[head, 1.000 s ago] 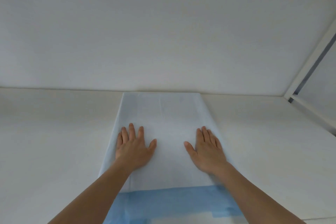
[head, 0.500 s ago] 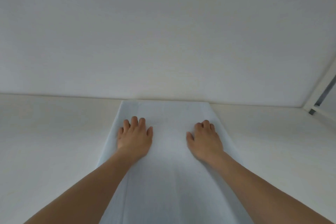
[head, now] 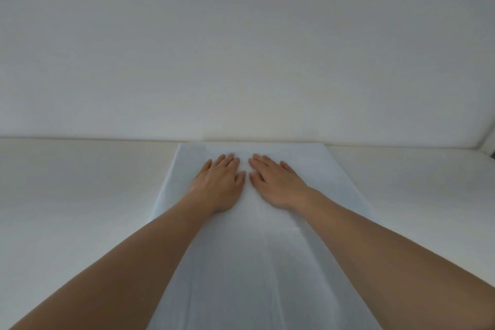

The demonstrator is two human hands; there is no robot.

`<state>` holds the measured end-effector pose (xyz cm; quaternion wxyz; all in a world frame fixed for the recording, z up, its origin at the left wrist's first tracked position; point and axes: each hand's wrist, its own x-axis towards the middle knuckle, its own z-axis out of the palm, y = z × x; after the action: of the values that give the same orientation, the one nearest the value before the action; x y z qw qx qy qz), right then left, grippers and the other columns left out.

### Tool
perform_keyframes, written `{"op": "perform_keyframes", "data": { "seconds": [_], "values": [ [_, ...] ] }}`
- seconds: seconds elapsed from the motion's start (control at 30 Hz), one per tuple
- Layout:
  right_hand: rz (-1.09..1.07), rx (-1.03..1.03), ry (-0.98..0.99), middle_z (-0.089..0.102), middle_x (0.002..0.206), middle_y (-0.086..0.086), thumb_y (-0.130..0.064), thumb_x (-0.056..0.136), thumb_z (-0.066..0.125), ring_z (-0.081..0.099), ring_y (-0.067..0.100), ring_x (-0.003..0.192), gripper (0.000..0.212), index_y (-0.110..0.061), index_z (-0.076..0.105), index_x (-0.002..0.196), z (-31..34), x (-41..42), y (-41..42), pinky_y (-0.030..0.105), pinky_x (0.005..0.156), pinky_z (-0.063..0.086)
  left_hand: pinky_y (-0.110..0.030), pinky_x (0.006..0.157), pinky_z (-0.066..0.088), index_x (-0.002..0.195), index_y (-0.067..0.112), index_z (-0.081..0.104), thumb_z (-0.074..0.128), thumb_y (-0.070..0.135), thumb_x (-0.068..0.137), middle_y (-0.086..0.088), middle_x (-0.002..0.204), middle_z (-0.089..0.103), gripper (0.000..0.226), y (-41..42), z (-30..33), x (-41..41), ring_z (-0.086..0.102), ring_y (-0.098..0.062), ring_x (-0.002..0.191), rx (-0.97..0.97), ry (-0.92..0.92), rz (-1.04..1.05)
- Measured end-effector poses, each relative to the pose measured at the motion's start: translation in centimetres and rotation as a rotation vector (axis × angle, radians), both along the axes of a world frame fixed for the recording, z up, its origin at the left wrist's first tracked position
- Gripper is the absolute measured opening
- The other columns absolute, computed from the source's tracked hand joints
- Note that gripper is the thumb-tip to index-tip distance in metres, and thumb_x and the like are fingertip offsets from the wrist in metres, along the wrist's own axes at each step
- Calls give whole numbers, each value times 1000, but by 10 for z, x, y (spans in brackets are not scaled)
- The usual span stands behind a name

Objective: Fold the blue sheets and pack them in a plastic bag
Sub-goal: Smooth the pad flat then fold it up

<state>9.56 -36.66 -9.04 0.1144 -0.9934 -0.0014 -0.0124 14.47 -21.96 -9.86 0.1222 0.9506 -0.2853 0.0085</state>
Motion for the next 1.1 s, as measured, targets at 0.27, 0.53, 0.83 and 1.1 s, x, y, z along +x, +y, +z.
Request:
{"op": "perform_keyframes", "data": {
  "seconds": [0.27,0.53,0.83,1.1],
  "values": [
    [-125,-68,66,0,160,-16,-56,98,18,-1,7,147,60,-32,10,153,-1,-2,-33,37,120,0,-44,119,-6,148,48,5,15,72,88,8,160,-7,65,15,7,10,-10,-25,147,162,75,70],
    [-334,-91,99,-3,162,-1,-57,97,15,0,16,148,72,-15,4,154,-4,-11,-62,34,120,1,-46,119,-8,148,48,3,14,79,83,9,160,-9,73,18,4,10,-12,-32,146,160,87,134],
    [-379,-67,116,-7,161,6,-55,98,12,-5,17,148,72,-10,0,153,-3,-34,-52,33,120,-2,-41,119,-6,150,43,3,16,84,77,-11,160,-10,84,19,6,5,-9,-29,147,122,116,216],
    [-272,-64,153,-14,160,6,-61,94,10,-12,17,148,77,-13,-5,153,-1,-138,-24,33,120,-5,-43,119,2,149,41,14,16,82,80,-10,159,8,80,17,6,-2,6,-33,146,113,59,249]
  ]
}}
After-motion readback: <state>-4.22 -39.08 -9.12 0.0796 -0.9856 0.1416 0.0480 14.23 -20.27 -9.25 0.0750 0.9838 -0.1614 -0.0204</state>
